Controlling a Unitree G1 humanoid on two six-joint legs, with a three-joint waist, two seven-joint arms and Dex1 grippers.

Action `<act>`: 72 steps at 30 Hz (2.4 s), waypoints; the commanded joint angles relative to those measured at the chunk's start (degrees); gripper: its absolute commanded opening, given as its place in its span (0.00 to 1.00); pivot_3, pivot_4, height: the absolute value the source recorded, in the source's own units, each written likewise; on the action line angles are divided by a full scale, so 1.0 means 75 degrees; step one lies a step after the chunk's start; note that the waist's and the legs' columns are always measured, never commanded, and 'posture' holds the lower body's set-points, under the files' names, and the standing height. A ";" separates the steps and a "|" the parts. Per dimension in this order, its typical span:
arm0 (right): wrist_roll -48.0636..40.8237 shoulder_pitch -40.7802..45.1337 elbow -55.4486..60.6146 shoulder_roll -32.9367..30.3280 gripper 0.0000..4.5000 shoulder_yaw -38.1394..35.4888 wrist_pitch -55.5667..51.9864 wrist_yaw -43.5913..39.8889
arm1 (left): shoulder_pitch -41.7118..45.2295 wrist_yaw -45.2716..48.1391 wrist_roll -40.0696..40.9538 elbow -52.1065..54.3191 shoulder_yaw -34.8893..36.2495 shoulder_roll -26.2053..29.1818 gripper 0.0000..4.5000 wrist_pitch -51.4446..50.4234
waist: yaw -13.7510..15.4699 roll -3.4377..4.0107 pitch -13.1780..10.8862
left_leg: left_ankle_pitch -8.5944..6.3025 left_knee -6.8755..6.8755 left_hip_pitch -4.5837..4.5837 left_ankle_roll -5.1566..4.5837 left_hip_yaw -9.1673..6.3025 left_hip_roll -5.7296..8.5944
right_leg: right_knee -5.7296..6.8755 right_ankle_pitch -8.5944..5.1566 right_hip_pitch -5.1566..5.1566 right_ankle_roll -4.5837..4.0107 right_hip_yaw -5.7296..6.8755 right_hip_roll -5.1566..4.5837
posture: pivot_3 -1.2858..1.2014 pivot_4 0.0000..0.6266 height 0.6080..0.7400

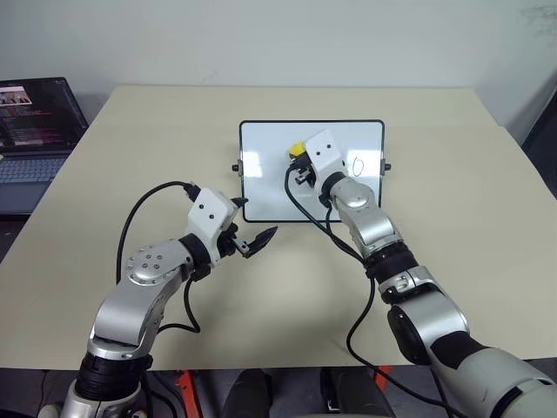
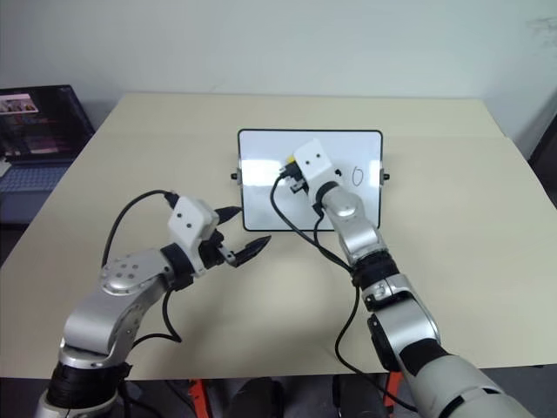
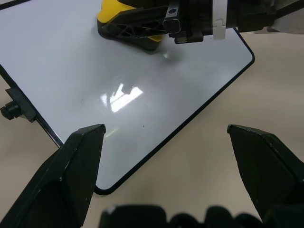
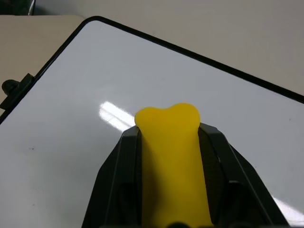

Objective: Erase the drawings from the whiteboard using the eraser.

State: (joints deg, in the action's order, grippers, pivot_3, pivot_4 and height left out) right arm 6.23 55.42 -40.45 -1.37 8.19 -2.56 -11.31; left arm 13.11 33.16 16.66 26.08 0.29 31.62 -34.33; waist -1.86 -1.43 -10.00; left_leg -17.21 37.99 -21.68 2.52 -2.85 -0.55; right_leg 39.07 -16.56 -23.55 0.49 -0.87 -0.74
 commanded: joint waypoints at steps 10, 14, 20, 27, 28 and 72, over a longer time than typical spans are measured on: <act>0.0258 -0.0622 -0.0007 -0.0332 0.28 -0.0011 0.0162 0.0020 | -0.0101 -0.0108 0.0006 0.0323 0.0101 0.0011 1.00 0.0076 | 0.0036 -0.0002 0.0004 | 0.0000 0.0009 0.0044 -0.0002 -0.0007 0.0004 | 0.0004 0.0003 0.0051 0.0005 0.0001 0.0000 | 0.52 0.24 1.00; 0.0303 -0.0993 0.0457 -0.0370 0.28 0.0039 -0.0027 -0.0006 | -0.0287 -0.0236 0.0083 0.0499 0.0203 -0.0055 1.00 -0.0009 | 0.0029 -0.0002 0.0005 | 0.0000 0.0008 0.0045 -0.0002 -0.0005 0.0003 | 0.0004 0.0003 0.0052 0.0005 -0.0001 0.0000 | 0.52 0.24 1.00; 0.0302 -0.1317 0.0966 -0.0441 0.28 0.0051 -0.0318 0.0057 | -0.1432 -0.0500 0.0386 0.1530 0.0565 -0.0077 1.00 -0.0335 | 0.0016 -0.0002 0.0005 | 0.0000 0.0005 0.0049 -0.0002 -0.0002 0.0001 | 0.0005 0.0003 0.0052 0.0005 -0.0005 0.0000 | 0.52 0.24 1.00; 0.0288 -0.1459 0.1072 -0.0476 0.28 0.0065 -0.0376 0.0077 | -0.1959 -0.1161 0.0736 0.2673 0.1249 -0.0509 1.00 -0.0341 | 0.0045 -0.0005 0.0007 | 0.0000 0.0008 0.0081 -0.0003 -0.0005 0.0004 | 0.0002 0.0007 0.0088 0.0007 -0.0005 0.0000 | 0.52 0.24 1.00; 0.0286 -0.1462 0.1057 -0.0475 0.28 0.0065 -0.0369 0.0077 | -0.1975 -0.1250 0.0749 0.2820 0.1336 -0.0616 1.00 -0.0233 | 0.0042 -0.0005 0.0007 | -0.0001 0.0007 0.0096 -0.0003 -0.0006 0.0004 | -0.0002 0.0007 0.0107 0.0007 -0.0002 0.0000 | 0.52 0.24 1.00; -0.0220 -0.2574 0.4564 -0.0983 0.28 -0.0354 -0.2538 -0.0378 | -0.2113 -0.1207 0.0952 0.2833 0.1636 -0.0330 1.00 0.0209 | 0.0027 0.0007 -0.0005 | -0.0002 -0.0010 0.0128 -0.0003 -0.0021 0.0004 | -0.0028 0.0001 0.0148 0.0007 0.0005 0.0005 | 0.52 0.24 1.00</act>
State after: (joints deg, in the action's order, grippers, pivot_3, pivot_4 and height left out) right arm 5.41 35.91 -9.62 -8.80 6.56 -21.40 -14.13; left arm -3.42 23.81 23.54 46.74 12.68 28.69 -34.27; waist -1.65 -1.38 -10.04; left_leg -17.23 37.90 -20.78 2.49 -3.00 -0.52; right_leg 38.86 -16.56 -22.52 0.53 -0.83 -0.70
